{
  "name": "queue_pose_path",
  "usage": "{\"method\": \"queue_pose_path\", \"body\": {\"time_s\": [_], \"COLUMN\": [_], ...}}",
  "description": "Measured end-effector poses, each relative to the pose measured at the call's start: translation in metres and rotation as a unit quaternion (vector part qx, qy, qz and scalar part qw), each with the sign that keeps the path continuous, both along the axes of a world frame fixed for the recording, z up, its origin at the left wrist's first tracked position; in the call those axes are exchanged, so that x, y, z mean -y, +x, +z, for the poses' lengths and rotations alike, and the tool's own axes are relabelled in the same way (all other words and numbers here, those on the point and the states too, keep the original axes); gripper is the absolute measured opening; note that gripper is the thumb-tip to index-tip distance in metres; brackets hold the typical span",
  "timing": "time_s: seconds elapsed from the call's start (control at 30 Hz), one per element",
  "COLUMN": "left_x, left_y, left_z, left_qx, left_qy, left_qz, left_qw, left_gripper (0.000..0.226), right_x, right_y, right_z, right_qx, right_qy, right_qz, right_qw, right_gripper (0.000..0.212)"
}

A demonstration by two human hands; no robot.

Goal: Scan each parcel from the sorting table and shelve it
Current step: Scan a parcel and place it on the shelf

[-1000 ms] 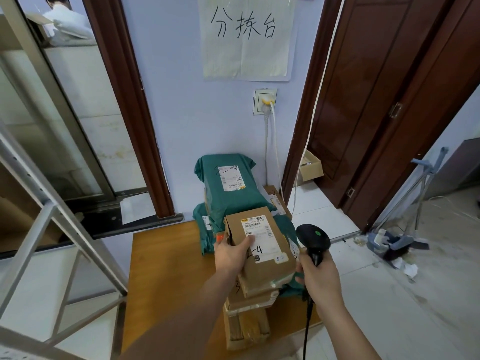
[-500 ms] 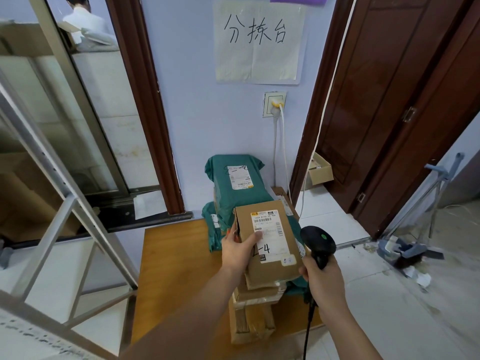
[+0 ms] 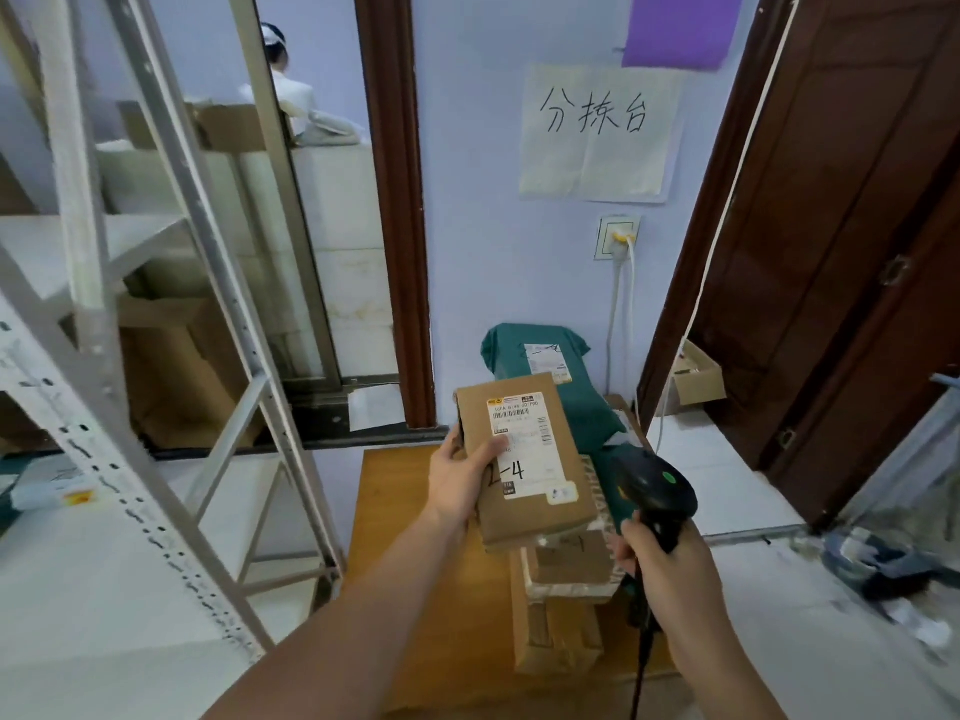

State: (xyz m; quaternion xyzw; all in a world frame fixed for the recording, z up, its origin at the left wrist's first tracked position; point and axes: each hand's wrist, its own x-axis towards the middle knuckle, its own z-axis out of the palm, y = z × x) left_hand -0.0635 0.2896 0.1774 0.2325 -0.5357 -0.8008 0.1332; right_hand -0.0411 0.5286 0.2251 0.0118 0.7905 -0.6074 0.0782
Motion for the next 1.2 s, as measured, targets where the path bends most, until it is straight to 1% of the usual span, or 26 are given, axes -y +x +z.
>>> {"method": "queue_pose_path", "body": {"time_s": [0.07, 0.2, 0.27, 0.47, 0.57, 0.63, 0.77, 0.9, 1.03, 1.2], "left_x": [0.018, 0.057, 0.076, 0.118, 0.129, 0.134, 0.137, 0.141, 0.150, 0.185], "left_y": [0.016, 0.043, 0.057, 0.111, 0.143, 0.163, 0.210, 0.276, 0.352, 0.451], "left_z": [0.004, 0.005, 0.001, -0.013, -0.017, -0.017, -0.014, -0.015, -0.019, -0.027], "left_qx": [0.001, 0.004, 0.006, 0.016, 0.032, 0.037, 0.026, 0.019, 0.017, 0.016], "left_qy": [-0.014, -0.030, -0.027, -0.035, -0.030, -0.025, -0.029, -0.022, -0.007, -0.006], "left_qz": [0.022, 0.040, 0.031, -0.019, -0.021, -0.019, -0.007, 0.024, 0.070, 0.142], "left_qw": [1.000, 0.999, 0.999, 0.999, 0.999, 0.999, 0.999, 0.999, 0.997, 0.990], "left_gripper": [0.053, 0.063, 0.067, 0.069, 0.082, 0.085, 0.072, 0.057, 0.053, 0.051], "right_x": [0.012, 0.041, 0.056, 0.103, 0.118, 0.124, 0.130, 0.137, 0.147, 0.182], "right_y": [0.015, 0.051, 0.076, 0.151, 0.187, 0.208, 0.247, 0.289, 0.332, 0.386], "right_z": [0.001, 0.009, 0.018, 0.044, 0.049, 0.053, 0.056, 0.052, 0.045, 0.034], "right_qx": [0.008, 0.008, 0.006, 0.002, -0.001, -0.007, -0.012, -0.009, 0.002, 0.027], "right_qy": [-0.003, 0.014, 0.004, 0.003, 0.027, 0.041, 0.047, 0.034, 0.025, 0.012], "right_qz": [0.015, 0.031, 0.036, 0.035, 0.046, 0.055, 0.088, 0.161, 0.224, 0.294], "right_qw": [1.000, 0.999, 0.999, 0.999, 0.999, 0.998, 0.995, 0.986, 0.974, 0.955], "right_gripper": [0.009, 0.012, 0.008, 0.008, 0.008, 0.012, 0.012, 0.008, 0.017, 0.016]}}
